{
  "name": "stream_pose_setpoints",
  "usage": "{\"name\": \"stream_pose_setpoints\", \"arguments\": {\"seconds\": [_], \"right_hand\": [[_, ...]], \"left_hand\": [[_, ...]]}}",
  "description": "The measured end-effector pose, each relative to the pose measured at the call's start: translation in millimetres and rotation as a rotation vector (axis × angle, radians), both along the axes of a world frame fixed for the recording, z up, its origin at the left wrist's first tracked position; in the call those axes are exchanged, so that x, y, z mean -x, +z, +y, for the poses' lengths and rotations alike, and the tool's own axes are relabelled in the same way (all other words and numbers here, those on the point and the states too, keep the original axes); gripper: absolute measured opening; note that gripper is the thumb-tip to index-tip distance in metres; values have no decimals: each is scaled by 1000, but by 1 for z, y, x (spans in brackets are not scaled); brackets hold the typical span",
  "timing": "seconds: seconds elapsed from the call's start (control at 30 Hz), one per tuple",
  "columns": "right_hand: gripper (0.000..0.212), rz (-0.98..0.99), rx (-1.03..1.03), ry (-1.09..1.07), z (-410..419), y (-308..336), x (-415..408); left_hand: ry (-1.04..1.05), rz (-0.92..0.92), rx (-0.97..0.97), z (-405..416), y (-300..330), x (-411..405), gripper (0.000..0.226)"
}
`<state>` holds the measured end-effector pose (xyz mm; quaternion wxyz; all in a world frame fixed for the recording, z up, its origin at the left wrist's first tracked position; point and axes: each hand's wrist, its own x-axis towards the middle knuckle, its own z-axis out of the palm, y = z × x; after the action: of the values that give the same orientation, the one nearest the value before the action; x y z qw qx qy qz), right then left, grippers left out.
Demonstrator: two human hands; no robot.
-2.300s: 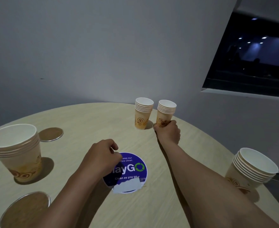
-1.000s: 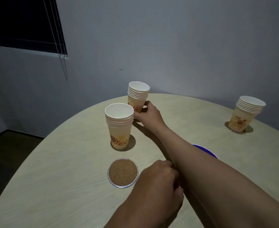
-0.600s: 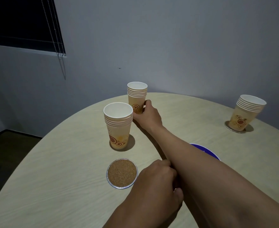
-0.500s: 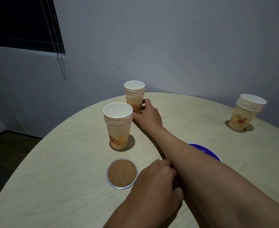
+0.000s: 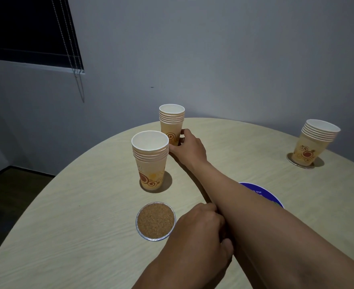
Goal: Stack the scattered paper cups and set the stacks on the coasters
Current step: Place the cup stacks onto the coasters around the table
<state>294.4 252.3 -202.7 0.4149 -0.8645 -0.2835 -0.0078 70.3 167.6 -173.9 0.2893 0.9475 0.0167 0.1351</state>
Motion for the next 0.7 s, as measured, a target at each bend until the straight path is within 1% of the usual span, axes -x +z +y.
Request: {"name": "stream_pose_setpoints", "arguments": {"seconds": [0.23, 0.37, 0.43, 0.57, 0.7], "right_hand": [[86, 40, -23, 12, -1, -1, -2], [94, 72, -58, 0, -2, 0, -2], [97, 64, -68, -16, -3, 0, -2], [95, 64, -76, -17, -7, -1, 0], [90, 67, -85, -28, -13, -1, 3]], "left_hand": [[-9, -15, 8, -1, -1, 0, 23], [-18, -20, 15, 2, -2, 0, 20], [17, -43, 31, 6, -2, 0, 17], [139, -103, 9, 20, -4, -4, 17], [158, -104, -49, 19, -10, -7, 20]]}}
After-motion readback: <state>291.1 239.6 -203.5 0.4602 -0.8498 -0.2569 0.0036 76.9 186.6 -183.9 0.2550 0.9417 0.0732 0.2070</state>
